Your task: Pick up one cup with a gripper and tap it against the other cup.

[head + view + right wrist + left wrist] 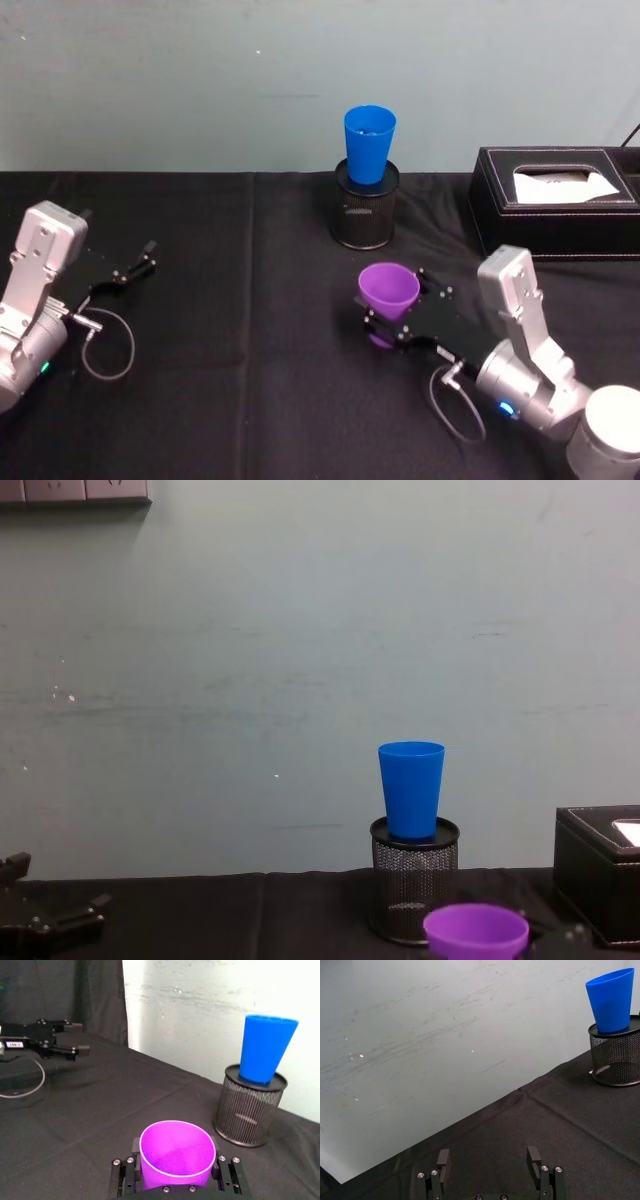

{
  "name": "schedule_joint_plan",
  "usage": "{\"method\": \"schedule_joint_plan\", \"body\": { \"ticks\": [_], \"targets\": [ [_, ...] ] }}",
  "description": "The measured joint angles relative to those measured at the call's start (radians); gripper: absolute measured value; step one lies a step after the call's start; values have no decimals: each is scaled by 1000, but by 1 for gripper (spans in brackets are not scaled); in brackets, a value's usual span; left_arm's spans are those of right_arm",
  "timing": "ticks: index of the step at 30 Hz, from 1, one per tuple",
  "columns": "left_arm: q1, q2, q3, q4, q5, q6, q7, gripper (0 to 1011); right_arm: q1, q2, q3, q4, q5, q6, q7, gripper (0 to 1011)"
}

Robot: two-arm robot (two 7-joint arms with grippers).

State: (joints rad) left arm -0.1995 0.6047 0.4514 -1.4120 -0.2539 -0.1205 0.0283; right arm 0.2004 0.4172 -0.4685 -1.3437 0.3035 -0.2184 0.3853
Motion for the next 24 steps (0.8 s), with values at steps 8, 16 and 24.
{"method": "schedule_joint_plan", "body": {
  "ticks": [8,16,24],
  "targets": [
    [0,0,0,0,0,0,0,1000,3,33,42,-139,11,140,12,749],
    [0,0,0,0,0,0,0,1000,30,29,86,-198,58,233,41,749],
    [0,0,0,0,0,0,0,1000,55,20,94,-218,64,277,41,749]
  ]
}}
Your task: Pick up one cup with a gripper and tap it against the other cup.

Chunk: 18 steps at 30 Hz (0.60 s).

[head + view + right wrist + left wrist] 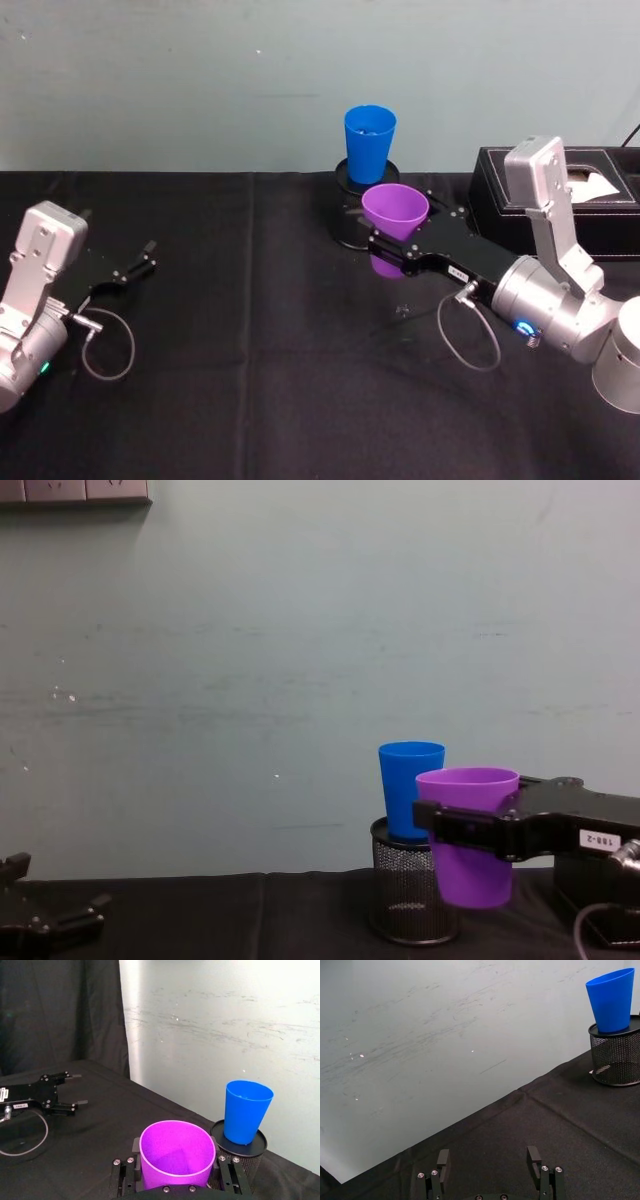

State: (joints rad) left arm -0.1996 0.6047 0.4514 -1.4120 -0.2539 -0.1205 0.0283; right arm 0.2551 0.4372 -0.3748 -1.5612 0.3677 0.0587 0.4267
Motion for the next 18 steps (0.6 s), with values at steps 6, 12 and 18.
{"method": "schedule_joint_plan", "body": {
  "ticks": [6,12,18],
  "targets": [
    [0,0,0,0,0,0,0,1000,1,-2,1,-2,0,6,-1,749],
    [0,0,0,0,0,0,0,1000,1,-1,1,-2,0,4,-2,749],
    [0,0,0,0,0,0,0,1000,0,-1,1,-1,-1,2,-2,749]
  ]
}}
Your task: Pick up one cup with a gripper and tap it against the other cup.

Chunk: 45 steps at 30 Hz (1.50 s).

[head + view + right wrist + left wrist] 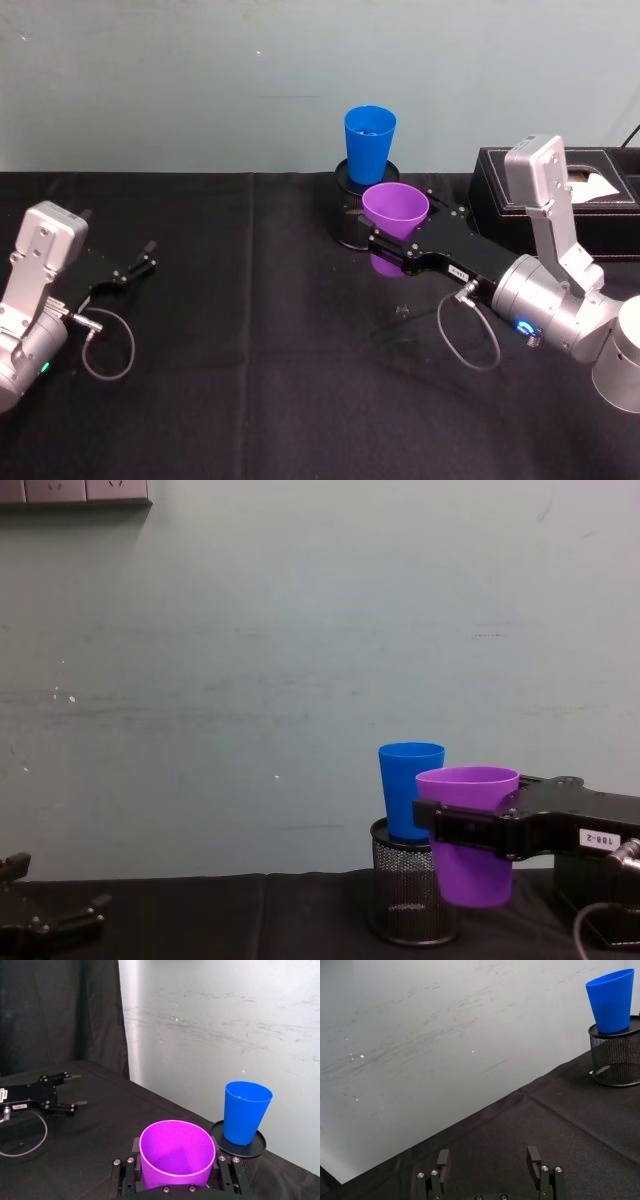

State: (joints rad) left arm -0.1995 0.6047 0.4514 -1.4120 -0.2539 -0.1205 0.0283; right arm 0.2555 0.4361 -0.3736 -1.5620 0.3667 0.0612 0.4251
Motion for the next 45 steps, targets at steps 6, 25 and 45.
{"method": "schedule_joint_plan", "body": {
  "ticks": [6,25,45],
  "targets": [
    [0,0,0,0,0,0,0,1000,0,0,0,0,-1,-1,0,749],
    [0,0,0,0,0,0,0,1000,0,0,0,0,0,-2,0,749],
    [0,0,0,0,0,0,0,1000,0,0,0,0,0,-2,0,749]
  ]
}}
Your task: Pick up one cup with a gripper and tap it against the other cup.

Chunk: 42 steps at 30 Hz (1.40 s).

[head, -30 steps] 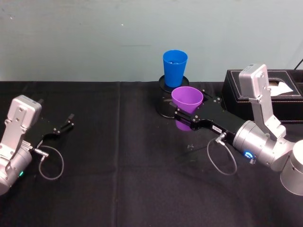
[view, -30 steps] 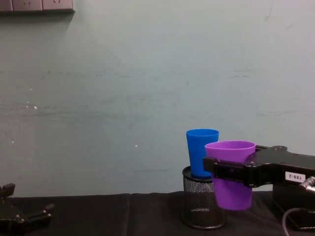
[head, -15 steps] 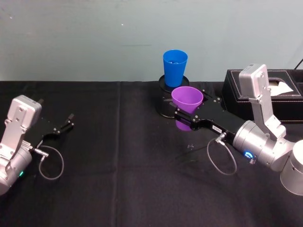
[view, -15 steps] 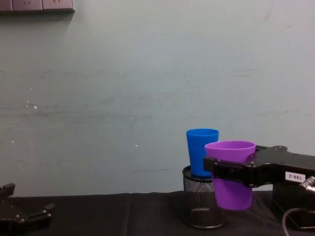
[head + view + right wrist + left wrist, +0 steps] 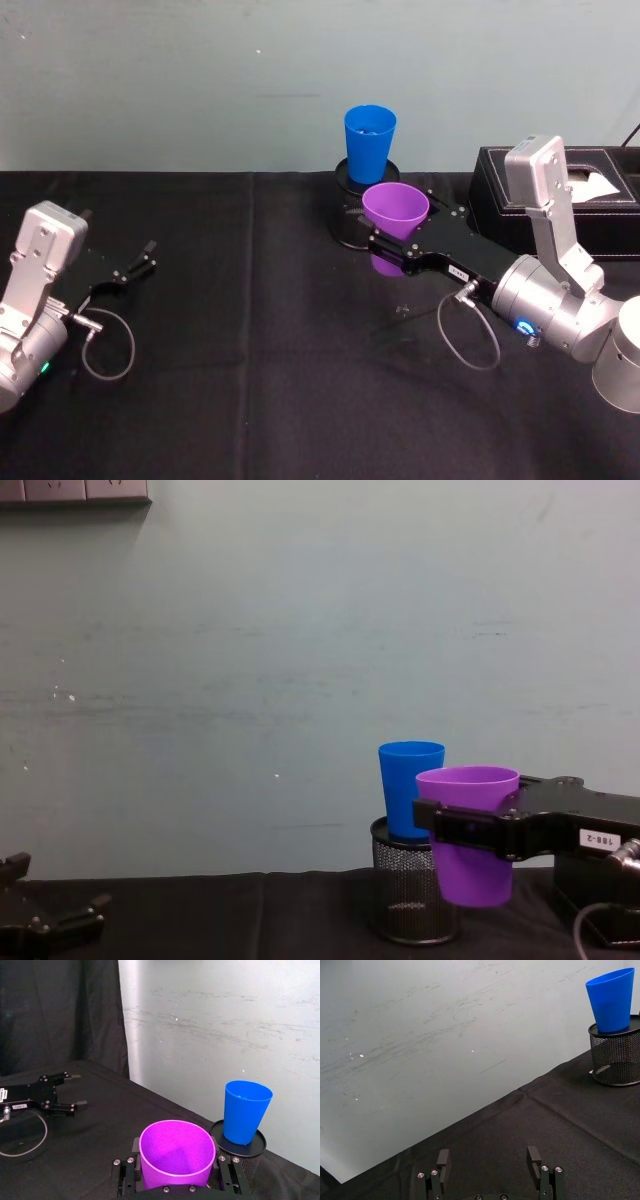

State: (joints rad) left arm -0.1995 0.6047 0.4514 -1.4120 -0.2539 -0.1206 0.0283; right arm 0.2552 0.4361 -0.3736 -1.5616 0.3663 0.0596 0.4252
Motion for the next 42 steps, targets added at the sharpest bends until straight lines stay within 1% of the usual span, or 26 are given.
{"method": "schedule_joint_plan", "body": {
  "ticks": [37,40,42],
  "targets": [
    [0,0,0,0,0,0,0,1000,0,0,0,0,0,0,0,749],
    [0,0,0,0,0,0,0,1000,1,-2,-2,5,-9,-3,-5,749],
    [0,0,0,0,0,0,0,1000,5,-9,-4,23,-16,-5,-12,749]
  ]
}}
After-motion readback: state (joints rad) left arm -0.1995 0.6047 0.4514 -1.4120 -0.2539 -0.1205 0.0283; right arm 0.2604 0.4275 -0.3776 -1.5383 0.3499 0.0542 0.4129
